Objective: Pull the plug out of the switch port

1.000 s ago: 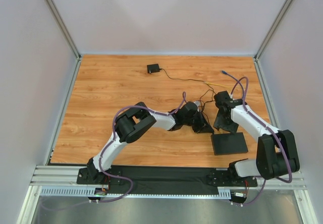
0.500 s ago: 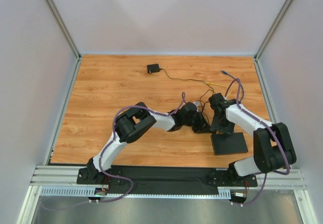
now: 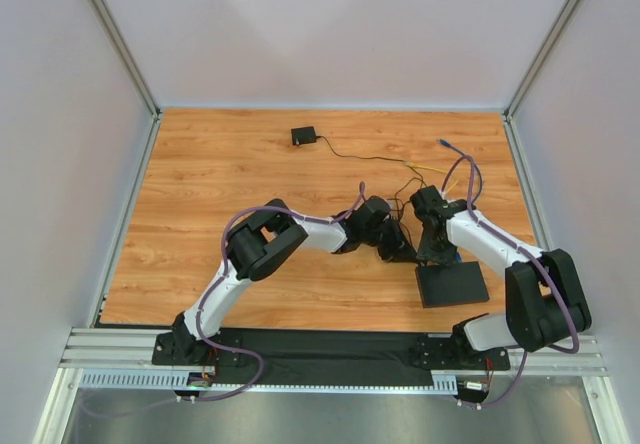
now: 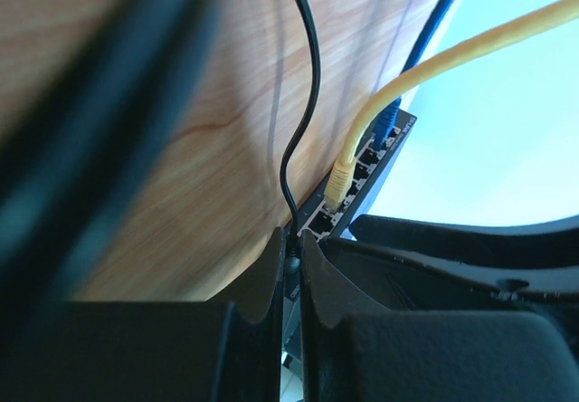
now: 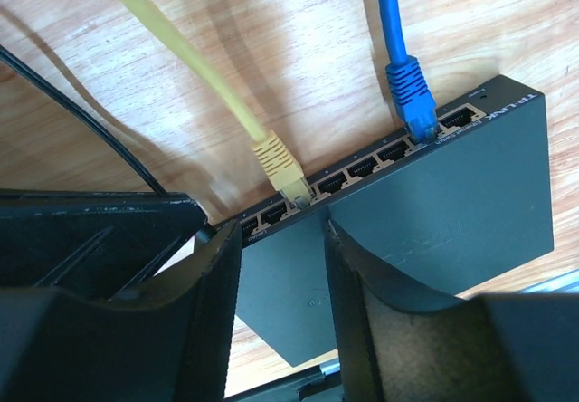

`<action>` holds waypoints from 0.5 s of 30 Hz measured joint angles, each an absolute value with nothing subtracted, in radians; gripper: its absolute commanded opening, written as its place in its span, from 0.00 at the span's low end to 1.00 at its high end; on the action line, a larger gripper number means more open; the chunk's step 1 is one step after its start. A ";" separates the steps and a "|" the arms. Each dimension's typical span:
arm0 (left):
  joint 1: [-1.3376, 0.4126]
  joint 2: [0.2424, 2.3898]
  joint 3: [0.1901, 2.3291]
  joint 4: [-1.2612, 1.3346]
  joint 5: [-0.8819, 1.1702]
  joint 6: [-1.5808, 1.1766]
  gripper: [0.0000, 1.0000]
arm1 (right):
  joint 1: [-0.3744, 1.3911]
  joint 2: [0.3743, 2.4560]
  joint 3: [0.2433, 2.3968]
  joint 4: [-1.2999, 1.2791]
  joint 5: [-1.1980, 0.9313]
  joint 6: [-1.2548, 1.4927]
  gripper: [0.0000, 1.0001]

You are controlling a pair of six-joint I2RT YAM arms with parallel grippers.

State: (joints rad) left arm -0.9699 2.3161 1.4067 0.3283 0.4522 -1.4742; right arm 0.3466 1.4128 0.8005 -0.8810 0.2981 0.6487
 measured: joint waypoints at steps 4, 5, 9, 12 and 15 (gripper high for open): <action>-0.962 2.319 1.449 0.252 0.443 -1.464 0.00 | 0.362 1.414 0.799 -0.877 0.306 0.649 0.39; -0.954 2.319 1.455 0.252 0.439 -1.464 0.00 | 0.368 1.417 0.800 -0.876 0.311 0.649 0.39; -0.913 2.319 1.473 0.268 0.413 -1.479 0.00 | 0.390 1.438 0.803 -0.879 0.331 0.649 0.37; -0.887 2.319 1.483 0.272 0.408 -1.484 0.00 | 0.400 1.452 0.812 -0.886 0.344 0.650 0.37; -0.877 2.319 1.488 0.274 0.402 -1.476 0.00 | 0.402 1.441 0.811 -0.886 0.349 0.654 0.38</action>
